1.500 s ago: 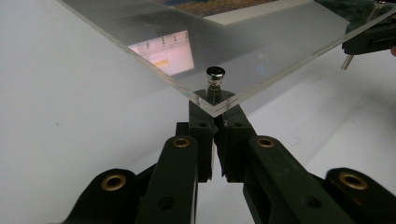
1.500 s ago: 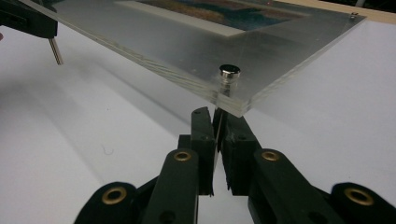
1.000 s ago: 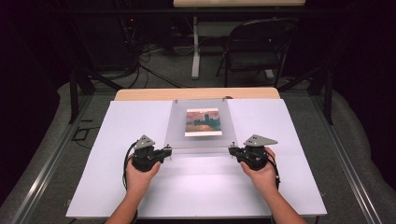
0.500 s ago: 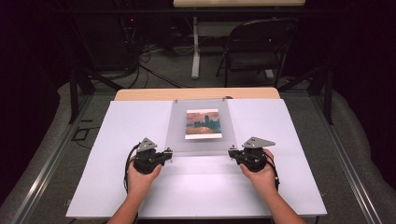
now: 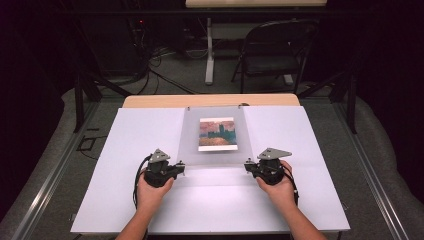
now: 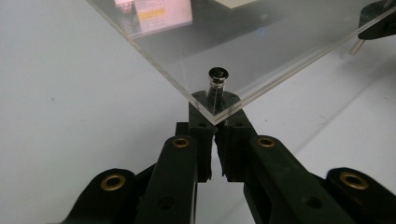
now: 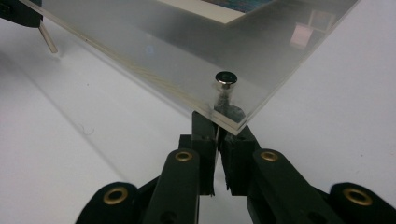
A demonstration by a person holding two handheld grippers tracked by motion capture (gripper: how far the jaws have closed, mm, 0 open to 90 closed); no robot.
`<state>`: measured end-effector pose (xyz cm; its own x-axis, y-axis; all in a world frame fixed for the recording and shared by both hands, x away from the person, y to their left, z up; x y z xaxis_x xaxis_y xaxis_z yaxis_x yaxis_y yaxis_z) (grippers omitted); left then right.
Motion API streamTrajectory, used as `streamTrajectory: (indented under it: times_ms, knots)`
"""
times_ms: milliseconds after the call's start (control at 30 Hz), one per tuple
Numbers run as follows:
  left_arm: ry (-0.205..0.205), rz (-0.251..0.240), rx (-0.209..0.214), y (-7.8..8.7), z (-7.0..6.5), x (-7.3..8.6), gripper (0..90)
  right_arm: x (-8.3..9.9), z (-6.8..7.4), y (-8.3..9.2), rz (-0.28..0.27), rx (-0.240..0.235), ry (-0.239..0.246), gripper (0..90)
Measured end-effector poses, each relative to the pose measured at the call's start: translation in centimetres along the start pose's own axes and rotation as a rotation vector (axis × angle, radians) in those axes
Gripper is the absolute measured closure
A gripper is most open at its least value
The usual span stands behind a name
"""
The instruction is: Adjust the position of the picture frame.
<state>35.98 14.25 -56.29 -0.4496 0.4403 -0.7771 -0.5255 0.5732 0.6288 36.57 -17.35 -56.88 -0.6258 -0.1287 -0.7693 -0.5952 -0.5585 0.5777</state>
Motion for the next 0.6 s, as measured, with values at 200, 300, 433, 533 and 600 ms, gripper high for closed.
streamTrajectory:
  times_ms: [200,300,433,533,600]
  knots:
    - [0.005,0.027,-0.003,-0.22,-0.08,0.14,85.0,0.2,-0.02,-0.24,0.026,0.007,-0.001,85.1]
    - [0.003,0.046,-0.004,-0.29,-0.13,0.26,84.9,0.32,-0.04,-0.36,0.042,0.014,0.0,85.1]
    - [0.002,0.051,-0.008,-0.31,-0.15,0.2,84.9,0.37,-0.06,-0.42,0.053,0.018,0.0,85.1]
    - [0.004,0.057,-0.008,-0.3,-0.17,0.17,84.8,0.38,-0.06,-0.45,0.056,0.02,-0.001,85.0]
    - [0.005,0.057,-0.011,-0.31,-0.18,0.17,84.8,0.38,-0.04,-0.45,0.056,0.021,0.001,84.9]
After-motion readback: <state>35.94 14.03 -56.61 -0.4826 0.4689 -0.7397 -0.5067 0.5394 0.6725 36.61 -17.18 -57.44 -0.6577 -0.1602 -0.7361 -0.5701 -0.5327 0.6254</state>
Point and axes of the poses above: each handheld gripper's, and its own axes: y roughly backward along the jaws, x roughly out of its underside, z roughly to its left, the point moved 4 cm from there along -y, roughly forward along the jaws, and after that the axes turned 13 degrees about -y, right-handed, at the moved point
